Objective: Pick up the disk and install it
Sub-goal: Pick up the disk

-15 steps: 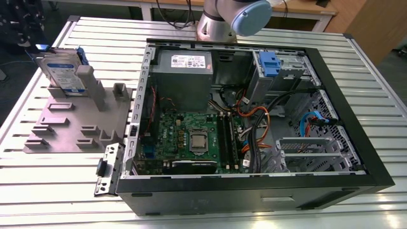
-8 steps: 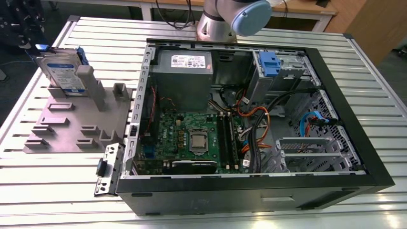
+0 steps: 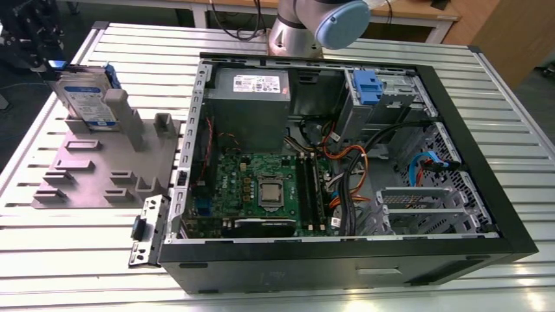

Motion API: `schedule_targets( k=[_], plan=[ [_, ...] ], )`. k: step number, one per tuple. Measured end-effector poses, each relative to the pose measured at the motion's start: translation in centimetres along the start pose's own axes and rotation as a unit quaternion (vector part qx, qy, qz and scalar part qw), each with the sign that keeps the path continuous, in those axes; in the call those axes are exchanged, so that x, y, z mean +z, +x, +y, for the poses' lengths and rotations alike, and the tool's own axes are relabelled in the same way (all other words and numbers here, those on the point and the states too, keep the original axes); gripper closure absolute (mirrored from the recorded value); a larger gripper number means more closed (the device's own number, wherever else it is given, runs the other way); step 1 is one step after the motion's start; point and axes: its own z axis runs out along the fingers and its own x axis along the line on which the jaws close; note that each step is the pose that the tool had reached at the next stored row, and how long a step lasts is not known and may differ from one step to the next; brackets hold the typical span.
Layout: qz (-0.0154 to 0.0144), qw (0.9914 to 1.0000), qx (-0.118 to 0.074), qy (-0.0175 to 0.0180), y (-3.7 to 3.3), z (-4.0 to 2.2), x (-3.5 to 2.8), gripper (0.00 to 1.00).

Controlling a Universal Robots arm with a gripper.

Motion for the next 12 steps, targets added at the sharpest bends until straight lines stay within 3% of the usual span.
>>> schedule_targets(
  k=[3, 7, 12],
  plan=[
    [-0.0004, 0.99999, -0.005, 0.0006, 0.00, 0.04, 0.45, 0.53],
    [-0.0039, 0.99996, -0.008, 0.0005, 0.02, 0.40, 0.98, 0.53],
    [-0.0040, 0.99981, -0.019, 0.0027, 0.03, 0.50, 1.50, 0.53]
  ],
)
